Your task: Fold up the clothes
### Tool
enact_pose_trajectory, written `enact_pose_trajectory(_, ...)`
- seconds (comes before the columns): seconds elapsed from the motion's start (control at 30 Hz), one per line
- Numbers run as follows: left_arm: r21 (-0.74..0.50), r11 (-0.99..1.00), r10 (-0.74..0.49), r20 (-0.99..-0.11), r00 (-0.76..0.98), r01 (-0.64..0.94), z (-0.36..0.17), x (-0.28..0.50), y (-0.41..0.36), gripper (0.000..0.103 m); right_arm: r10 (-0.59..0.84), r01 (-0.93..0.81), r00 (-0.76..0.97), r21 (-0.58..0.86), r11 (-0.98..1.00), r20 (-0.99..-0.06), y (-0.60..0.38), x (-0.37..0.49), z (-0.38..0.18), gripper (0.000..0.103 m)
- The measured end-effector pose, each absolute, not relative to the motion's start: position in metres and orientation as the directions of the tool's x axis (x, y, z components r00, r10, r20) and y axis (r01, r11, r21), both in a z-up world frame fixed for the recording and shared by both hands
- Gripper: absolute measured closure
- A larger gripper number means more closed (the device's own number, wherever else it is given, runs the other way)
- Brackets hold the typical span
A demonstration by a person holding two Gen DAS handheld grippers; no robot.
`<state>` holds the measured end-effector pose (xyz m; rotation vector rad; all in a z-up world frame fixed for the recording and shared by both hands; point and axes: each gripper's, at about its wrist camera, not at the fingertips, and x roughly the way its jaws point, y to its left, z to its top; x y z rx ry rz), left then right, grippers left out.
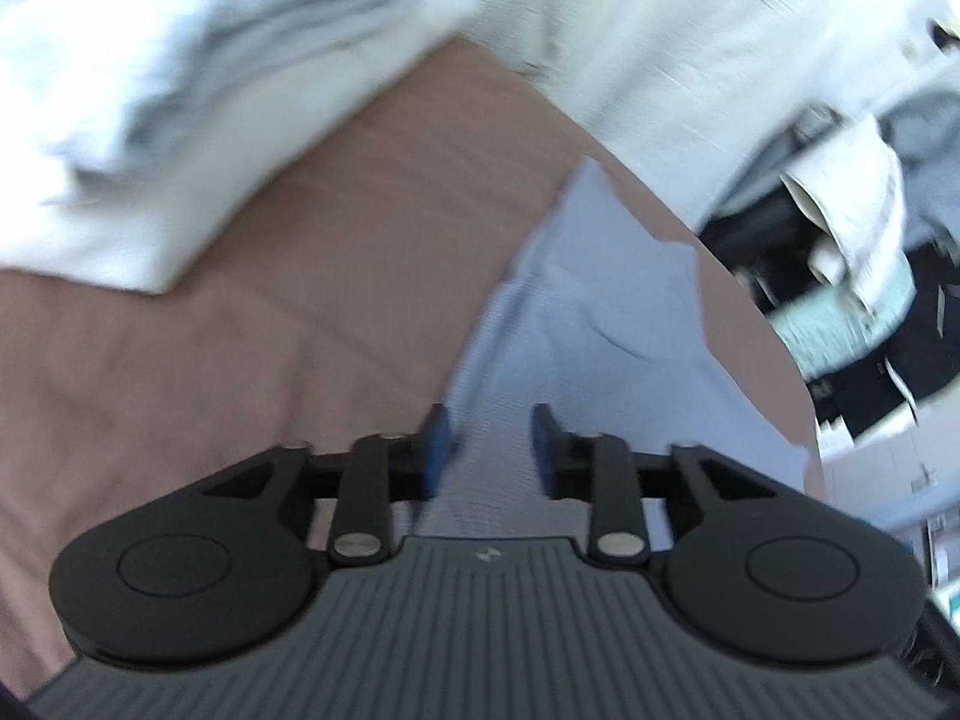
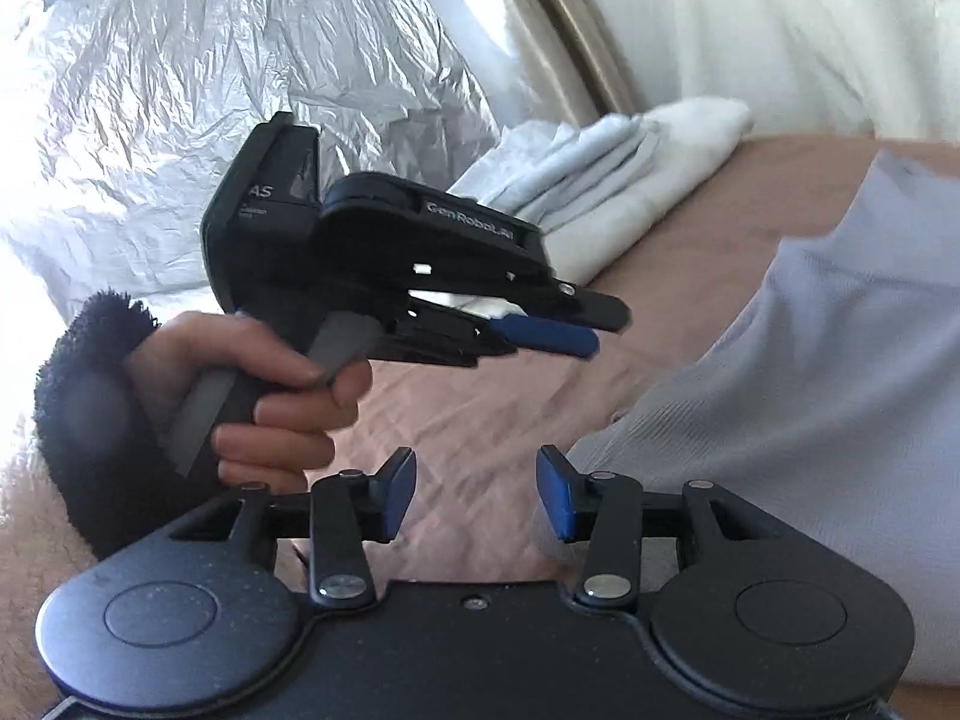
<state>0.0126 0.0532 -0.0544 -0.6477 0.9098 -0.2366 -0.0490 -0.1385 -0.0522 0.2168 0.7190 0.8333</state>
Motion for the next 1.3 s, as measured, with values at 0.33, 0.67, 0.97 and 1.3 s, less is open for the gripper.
enact_pose_trajectory(0.33,-0.326,0.943,-0.270,-0.864,0.426,-0.063,-0.069,0.041,0.017,0.050,0.504,-0.337,0.728,0.398,0.853,-0.464,-0.217,-0.031,-0.042,0.053)
enact_pose_trajectory(0.67,-0.477,0.860,-0.487,-0.658,0.574,0.183,0.001,0.103,0.008,0.048,0.515,-0.259,0.649,0.475,0.841,-0.559,-0.280,0.069,0.011,0.036)
enact_pose_trajectory(0.97,-0.586,0.766,-0.636,-0.634,0.439,0.265,-0.066,0.216,-0.013,0.049,0.435,-0.221,0.536,0.377,0.899,-0.724,-0.315,0.174,-0.010,0.036)
enact_pose_trajectory(1.3,-0.437,0.785,-0.606,-0.690,0.395,0.439,-0.095,0.260,-0.067,0.080,0.383,-0.198,0.474,0.328,0.924,-0.793,-0.344,0.231,-0.080,0.036)
